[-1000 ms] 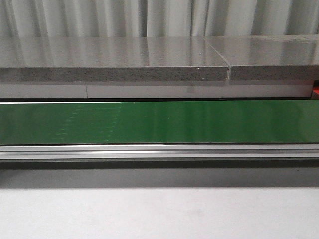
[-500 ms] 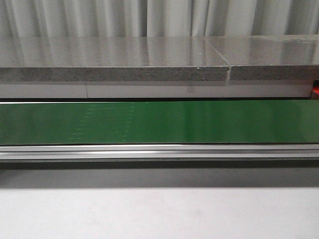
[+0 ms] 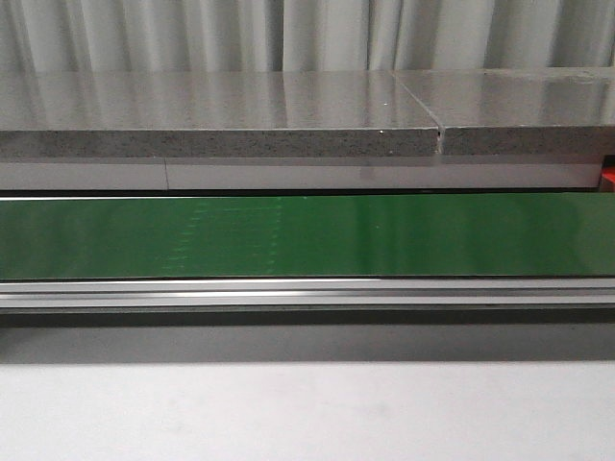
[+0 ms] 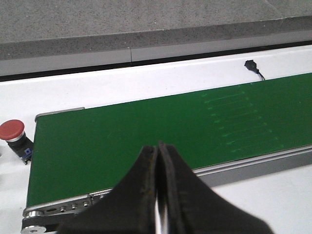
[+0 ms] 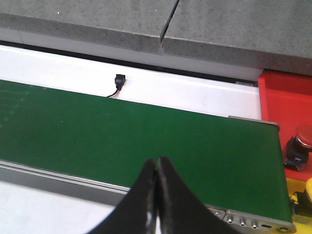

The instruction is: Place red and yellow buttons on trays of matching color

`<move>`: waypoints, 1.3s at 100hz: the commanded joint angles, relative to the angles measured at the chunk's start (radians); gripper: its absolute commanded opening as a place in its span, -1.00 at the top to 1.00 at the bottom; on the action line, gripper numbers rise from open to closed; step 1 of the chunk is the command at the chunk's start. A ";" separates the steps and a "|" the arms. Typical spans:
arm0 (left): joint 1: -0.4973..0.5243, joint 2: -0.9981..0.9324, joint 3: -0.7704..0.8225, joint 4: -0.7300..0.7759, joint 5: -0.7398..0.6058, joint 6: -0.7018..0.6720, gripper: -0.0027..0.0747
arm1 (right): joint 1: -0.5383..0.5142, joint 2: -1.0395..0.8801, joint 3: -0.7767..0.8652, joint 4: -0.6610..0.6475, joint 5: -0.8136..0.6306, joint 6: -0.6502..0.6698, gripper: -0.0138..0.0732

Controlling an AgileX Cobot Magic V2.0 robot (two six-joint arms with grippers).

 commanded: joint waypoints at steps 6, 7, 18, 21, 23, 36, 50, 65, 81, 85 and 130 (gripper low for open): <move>-0.007 0.004 -0.026 -0.023 -0.065 -0.008 0.99 | 0.002 -0.079 -0.006 -0.010 -0.041 -0.006 0.84; -0.007 0.004 -0.026 -0.023 -0.065 -0.008 0.99 | 0.002 -0.085 -0.006 -0.010 -0.036 -0.006 0.84; -0.007 0.004 -0.026 -0.023 -0.065 -0.008 0.99 | 0.002 -0.107 -0.006 -0.010 -0.030 -0.006 0.84; -0.007 0.004 -0.026 -0.023 -0.067 -0.008 0.99 | 0.002 -0.107 -0.006 -0.010 -0.030 -0.006 0.84; -0.007 0.004 -0.026 -0.023 -0.072 -0.008 0.99 | 0.002 -0.107 -0.006 -0.010 -0.030 -0.006 0.84; -0.007 0.004 -0.026 -0.023 -0.112 -0.008 0.99 | 0.002 -0.107 -0.006 -0.010 -0.030 -0.006 0.84; -0.005 0.013 -0.031 -0.010 -0.140 -0.008 0.99 | 0.002 -0.107 -0.006 -0.010 -0.029 -0.006 0.84; -0.003 0.071 -0.031 -0.010 -0.183 -0.041 0.99 | 0.002 -0.107 -0.006 -0.010 -0.029 -0.006 0.84; -0.003 0.180 -0.032 -0.010 -0.252 -0.089 0.99 | 0.002 -0.107 -0.006 -0.010 -0.028 -0.006 0.84; -0.003 0.200 -0.032 -0.010 -0.275 -0.089 0.99 | 0.002 -0.107 -0.006 -0.010 -0.028 -0.006 0.84; 0.227 0.464 -0.178 -0.008 -0.201 -0.089 0.98 | 0.002 -0.107 -0.006 -0.010 -0.028 -0.006 0.84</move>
